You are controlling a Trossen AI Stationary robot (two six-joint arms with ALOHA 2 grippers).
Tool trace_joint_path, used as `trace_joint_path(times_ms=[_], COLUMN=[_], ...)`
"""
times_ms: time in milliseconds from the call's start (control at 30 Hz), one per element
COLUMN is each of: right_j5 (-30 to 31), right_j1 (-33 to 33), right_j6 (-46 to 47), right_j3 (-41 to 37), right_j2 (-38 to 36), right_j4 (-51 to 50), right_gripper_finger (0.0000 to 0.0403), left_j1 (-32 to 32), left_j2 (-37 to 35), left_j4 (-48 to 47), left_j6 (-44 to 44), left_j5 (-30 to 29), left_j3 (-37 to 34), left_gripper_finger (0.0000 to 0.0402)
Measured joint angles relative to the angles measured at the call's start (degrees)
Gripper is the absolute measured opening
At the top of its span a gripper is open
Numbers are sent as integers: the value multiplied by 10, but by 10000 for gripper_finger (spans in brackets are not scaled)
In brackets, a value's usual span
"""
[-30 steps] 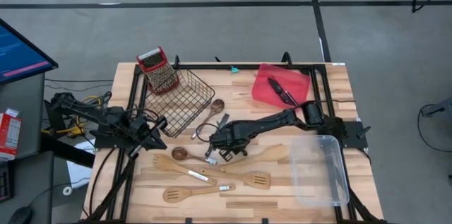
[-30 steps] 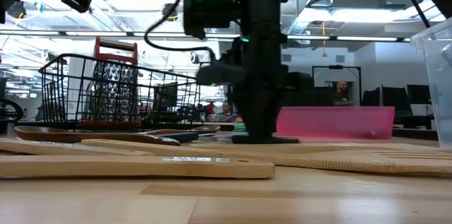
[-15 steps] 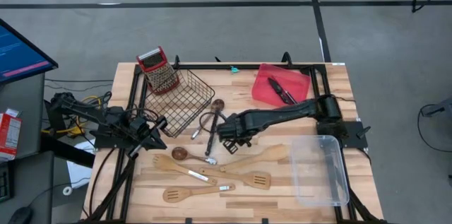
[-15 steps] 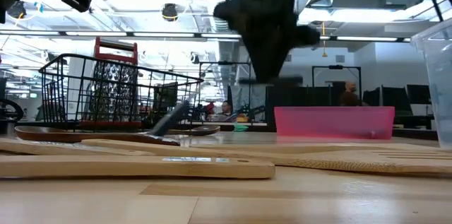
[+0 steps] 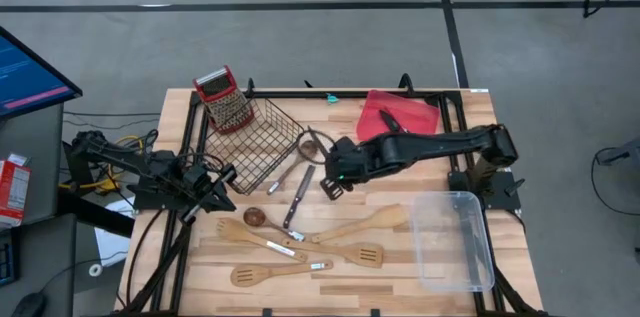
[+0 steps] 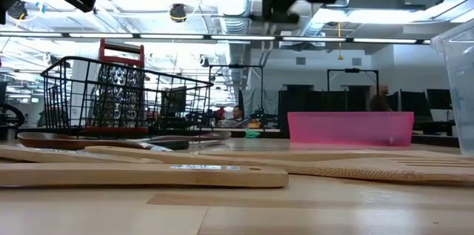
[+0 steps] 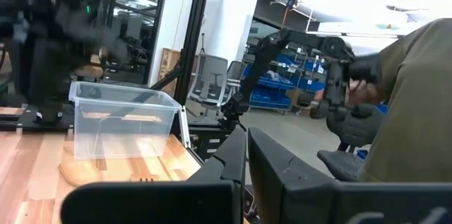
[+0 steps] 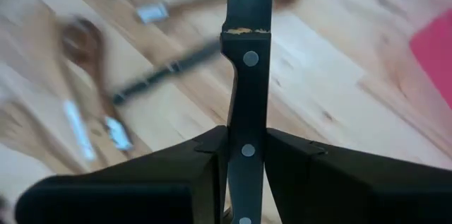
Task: Pick & Place Kitchen Items
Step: Put the right black knife into the red bin
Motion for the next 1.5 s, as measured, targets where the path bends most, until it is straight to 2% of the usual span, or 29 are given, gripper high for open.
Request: trace_joint_path(times_ms=[300, 600, 800, 1133, 1500], right_j5=[57, 60, 17, -98, -260], right_j1=[4, 4, 11, 50, 120], right_j6=[-41, -160, -239, -373, -544], right_j3=[0, 0, 0, 1, 1], right_j2=[-86, -169, -219, -275, -307], right_j4=[79, 218, 303, 439, 531], right_gripper_finger=[70, 70, 70, 70, 70], left_j1=[0, 0, 0, 0, 0], left_j2=[0, 0, 0, 0, 0], left_j4=[0, 0, 0, 0, 0], left_j6=[0, 0, 0, 0, 0], left_j5=[0, 0, 0, 0, 0], left_j3=[0, 0, 0, 0, 0], left_gripper_finger=[2, 2, 2, 2, 2])
